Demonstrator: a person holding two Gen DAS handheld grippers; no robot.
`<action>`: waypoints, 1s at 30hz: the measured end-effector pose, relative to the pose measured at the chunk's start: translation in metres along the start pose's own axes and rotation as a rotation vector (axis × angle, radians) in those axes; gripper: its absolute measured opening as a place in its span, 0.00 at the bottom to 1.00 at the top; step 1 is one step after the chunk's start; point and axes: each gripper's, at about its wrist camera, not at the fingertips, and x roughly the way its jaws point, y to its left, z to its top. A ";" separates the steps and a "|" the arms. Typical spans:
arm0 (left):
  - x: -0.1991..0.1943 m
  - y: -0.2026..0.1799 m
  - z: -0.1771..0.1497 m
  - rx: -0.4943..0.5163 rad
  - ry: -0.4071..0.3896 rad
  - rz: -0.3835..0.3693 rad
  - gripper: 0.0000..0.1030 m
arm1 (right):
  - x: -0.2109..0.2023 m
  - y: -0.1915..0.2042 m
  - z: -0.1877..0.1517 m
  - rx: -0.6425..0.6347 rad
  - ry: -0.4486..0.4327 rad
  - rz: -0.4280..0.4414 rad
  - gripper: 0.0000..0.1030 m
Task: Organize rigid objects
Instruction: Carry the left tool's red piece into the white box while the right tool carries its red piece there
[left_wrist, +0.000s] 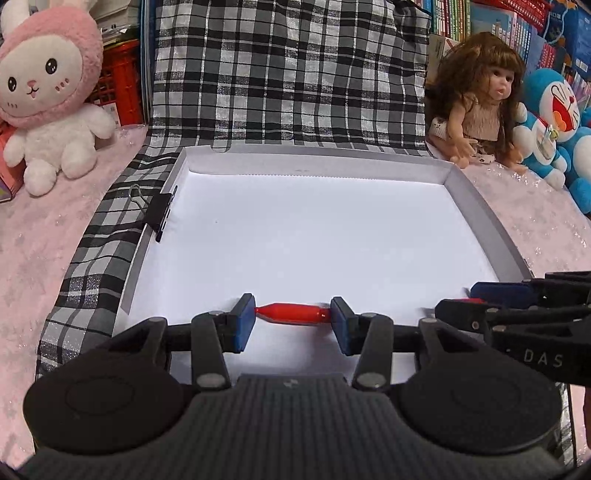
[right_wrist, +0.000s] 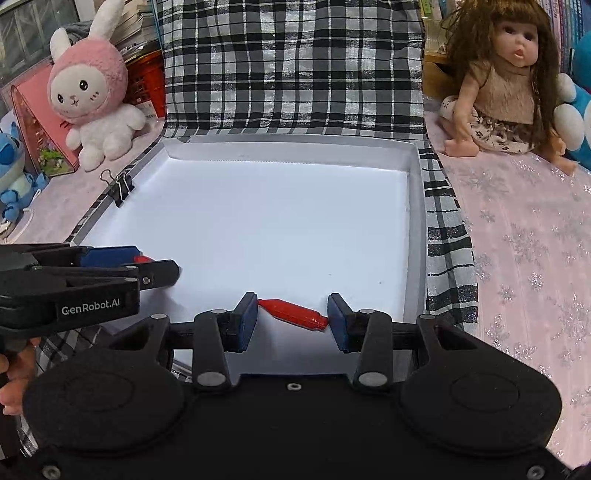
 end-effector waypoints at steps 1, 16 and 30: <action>0.000 -0.001 0.000 0.004 -0.001 0.002 0.49 | 0.000 0.000 0.000 -0.004 0.000 -0.001 0.39; -0.004 0.001 0.001 -0.001 -0.017 -0.009 0.67 | -0.002 0.003 0.001 -0.032 0.000 0.009 0.41; -0.038 0.006 -0.004 0.019 -0.120 0.004 0.90 | -0.031 0.006 -0.004 -0.043 -0.069 0.014 0.47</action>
